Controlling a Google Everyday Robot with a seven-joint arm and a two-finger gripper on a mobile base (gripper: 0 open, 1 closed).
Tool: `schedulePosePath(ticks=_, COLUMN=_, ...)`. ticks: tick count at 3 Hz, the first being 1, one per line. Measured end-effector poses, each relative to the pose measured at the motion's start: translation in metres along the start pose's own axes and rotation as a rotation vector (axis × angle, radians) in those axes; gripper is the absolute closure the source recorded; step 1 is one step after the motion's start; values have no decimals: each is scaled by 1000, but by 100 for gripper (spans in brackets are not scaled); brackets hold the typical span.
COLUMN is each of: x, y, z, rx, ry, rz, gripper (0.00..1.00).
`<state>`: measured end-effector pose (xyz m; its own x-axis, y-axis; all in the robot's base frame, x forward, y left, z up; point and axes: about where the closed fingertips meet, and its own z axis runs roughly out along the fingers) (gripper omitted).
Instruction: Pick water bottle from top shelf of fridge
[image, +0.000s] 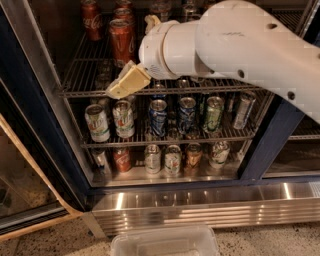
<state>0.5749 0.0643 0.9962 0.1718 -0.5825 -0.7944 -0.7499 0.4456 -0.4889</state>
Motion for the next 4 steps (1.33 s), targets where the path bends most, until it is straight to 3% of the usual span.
schedulePosePath(ticks=1, x=0, y=0, z=0, rx=0, ry=0, rz=0, gripper=0)
schedulePosePath(ticks=2, x=4, y=-3, z=0, rx=39, ry=-23, rz=44, gripper=0)
schedulePosePath(ticks=4, x=6, y=-16, z=1, rx=175, ry=-92, rz=129, gripper=0)
